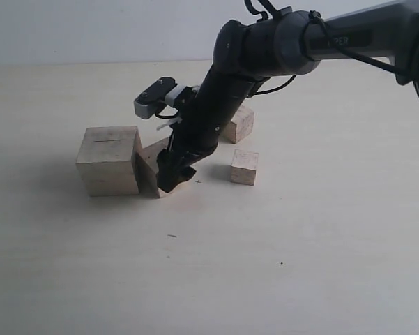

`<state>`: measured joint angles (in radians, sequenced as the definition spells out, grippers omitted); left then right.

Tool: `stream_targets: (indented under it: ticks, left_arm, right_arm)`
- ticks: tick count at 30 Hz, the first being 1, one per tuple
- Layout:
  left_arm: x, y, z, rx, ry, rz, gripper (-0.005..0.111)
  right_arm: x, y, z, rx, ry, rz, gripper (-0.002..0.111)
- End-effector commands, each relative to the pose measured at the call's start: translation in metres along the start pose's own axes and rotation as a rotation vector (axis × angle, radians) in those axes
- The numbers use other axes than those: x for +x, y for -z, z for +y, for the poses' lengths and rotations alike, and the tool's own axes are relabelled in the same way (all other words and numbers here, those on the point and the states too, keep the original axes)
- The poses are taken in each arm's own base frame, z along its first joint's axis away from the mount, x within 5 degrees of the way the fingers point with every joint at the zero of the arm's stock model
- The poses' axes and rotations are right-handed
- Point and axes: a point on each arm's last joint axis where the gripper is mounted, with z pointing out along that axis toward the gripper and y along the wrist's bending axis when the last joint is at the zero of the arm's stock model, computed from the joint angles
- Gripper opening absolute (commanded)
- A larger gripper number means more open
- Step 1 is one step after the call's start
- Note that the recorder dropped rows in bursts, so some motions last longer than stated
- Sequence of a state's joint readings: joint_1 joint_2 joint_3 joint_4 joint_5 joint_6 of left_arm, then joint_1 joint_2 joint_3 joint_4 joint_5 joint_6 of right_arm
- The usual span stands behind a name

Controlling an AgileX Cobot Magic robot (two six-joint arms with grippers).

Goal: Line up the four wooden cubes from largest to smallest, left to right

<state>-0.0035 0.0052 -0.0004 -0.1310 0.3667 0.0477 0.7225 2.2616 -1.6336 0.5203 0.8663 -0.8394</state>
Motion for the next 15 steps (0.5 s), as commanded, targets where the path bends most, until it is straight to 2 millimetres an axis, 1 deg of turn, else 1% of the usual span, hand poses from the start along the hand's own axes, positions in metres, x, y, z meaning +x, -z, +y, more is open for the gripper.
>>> stream_targets:
  ticks: [1, 4, 8, 11, 15]
  left_arm:
    - [-0.0007, 0.0003, -0.0005, 0.008, 0.000, -0.012, 0.000]
    - [-0.0007, 0.0003, -0.0005, 0.008, 0.000, -0.012, 0.000]
    - [-0.0007, 0.0003, -0.0005, 0.008, 0.000, -0.012, 0.000]
    - [-0.0007, 0.0003, -0.0005, 0.008, 0.000, -0.012, 0.000]
    - [-0.0007, 0.0003, -0.0005, 0.008, 0.000, -0.012, 0.000]
  right_arm:
    - [-0.0089, 0.0001, -0.0030, 0.074, -0.106, -0.081, 0.072]
    - [-0.0095, 0.0002, -0.0035, 0.077, -0.164, -0.090, 0.069]
    - [-0.0086, 0.0000, -0.0016, 0.056, -0.173, -0.079, 0.068]
    - [-0.0108, 0.0000, 0.0012, 0.021, -0.211, -0.101, 0.068]
    - [-0.0123, 0.0003, -0.0006, 0.039, -0.209, -0.119, 0.068]
